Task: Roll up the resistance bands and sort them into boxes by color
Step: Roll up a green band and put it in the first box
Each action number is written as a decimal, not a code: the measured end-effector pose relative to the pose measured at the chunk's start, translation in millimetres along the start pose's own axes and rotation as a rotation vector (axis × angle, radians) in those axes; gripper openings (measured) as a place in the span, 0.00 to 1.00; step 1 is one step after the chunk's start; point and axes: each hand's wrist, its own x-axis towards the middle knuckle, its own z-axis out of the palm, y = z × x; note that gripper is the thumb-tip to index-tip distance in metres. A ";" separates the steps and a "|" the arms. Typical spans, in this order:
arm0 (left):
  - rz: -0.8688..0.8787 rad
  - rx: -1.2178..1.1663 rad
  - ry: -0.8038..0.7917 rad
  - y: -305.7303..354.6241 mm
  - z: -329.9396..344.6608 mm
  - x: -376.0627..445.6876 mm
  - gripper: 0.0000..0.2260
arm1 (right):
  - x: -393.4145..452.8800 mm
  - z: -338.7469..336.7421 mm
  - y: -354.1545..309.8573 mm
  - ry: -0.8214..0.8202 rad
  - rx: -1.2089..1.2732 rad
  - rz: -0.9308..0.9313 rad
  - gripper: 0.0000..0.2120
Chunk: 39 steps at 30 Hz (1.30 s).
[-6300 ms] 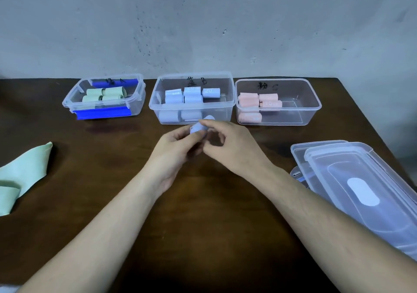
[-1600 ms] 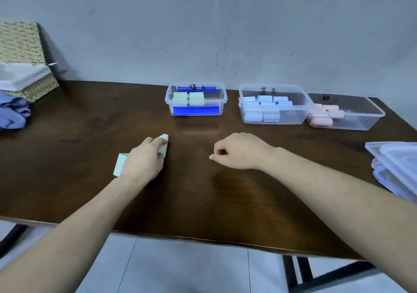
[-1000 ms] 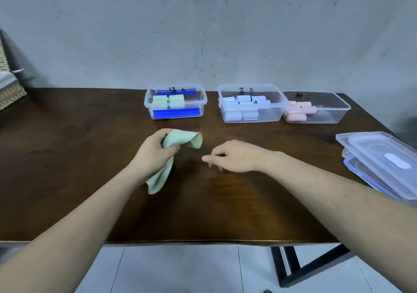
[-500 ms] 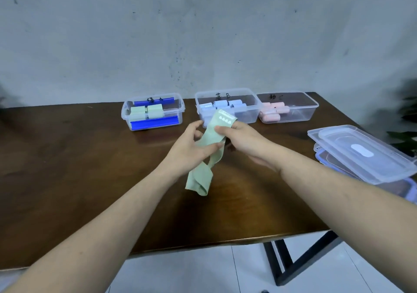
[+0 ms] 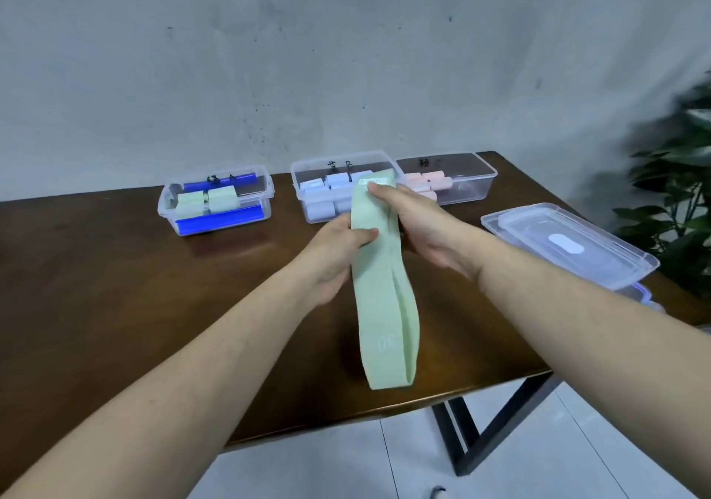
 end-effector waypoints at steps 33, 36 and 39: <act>0.120 0.871 0.385 -70.0 -25.6 86.1 0.19 | 0.5 -45.8 62.9 -0.037 -0.962 0.281 0.23; 0.122 0.864 0.347 -70.8 -29.4 79.0 0.13 | -4.5 -48.4 70.0 -0.007 -0.935 0.197 0.21; 0.194 0.856 0.268 -75.9 -30.1 67.4 0.08 | -18.2 -53.9 77.1 -0.012 -0.902 0.068 0.14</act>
